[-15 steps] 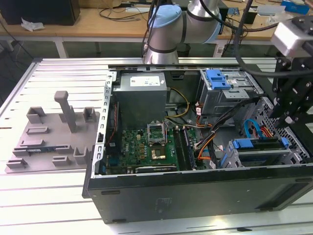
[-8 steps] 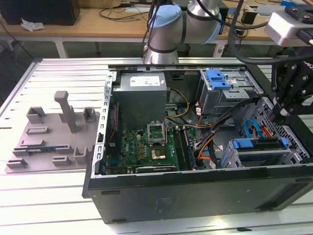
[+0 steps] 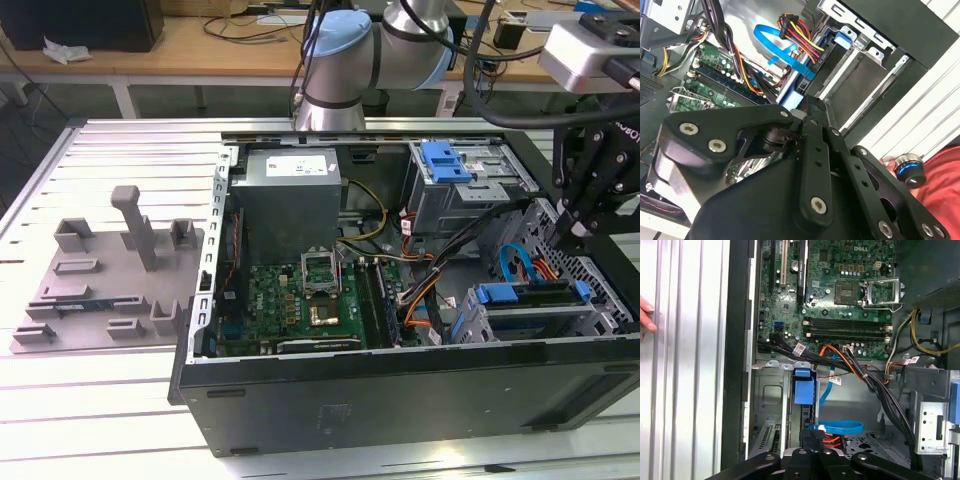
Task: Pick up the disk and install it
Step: 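Insert the second disk wire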
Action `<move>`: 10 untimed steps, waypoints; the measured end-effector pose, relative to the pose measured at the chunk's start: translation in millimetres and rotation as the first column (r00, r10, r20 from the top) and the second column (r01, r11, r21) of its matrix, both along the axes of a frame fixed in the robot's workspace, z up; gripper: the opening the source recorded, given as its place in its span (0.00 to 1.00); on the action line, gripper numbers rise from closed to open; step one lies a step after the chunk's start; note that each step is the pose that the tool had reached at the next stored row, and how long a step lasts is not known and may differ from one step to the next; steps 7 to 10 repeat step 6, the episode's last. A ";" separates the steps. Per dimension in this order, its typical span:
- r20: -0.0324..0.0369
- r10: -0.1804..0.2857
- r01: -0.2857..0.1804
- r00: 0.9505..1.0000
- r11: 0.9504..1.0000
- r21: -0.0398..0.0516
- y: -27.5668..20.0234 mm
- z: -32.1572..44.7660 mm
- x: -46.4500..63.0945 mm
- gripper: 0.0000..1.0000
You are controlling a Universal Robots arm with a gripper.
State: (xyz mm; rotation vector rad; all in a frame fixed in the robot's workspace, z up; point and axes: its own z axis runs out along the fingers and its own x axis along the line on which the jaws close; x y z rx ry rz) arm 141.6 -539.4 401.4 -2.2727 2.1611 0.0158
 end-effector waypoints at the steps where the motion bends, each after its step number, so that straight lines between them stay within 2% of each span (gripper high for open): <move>1: 0.000 0.000 0.000 1.000 1.000 -0.001 0.0 0.0 0.0 0.11; 10: 0.000 0.002 -0.002 1.000 1.000 -0.004 0.0 0.0 0.0 0.11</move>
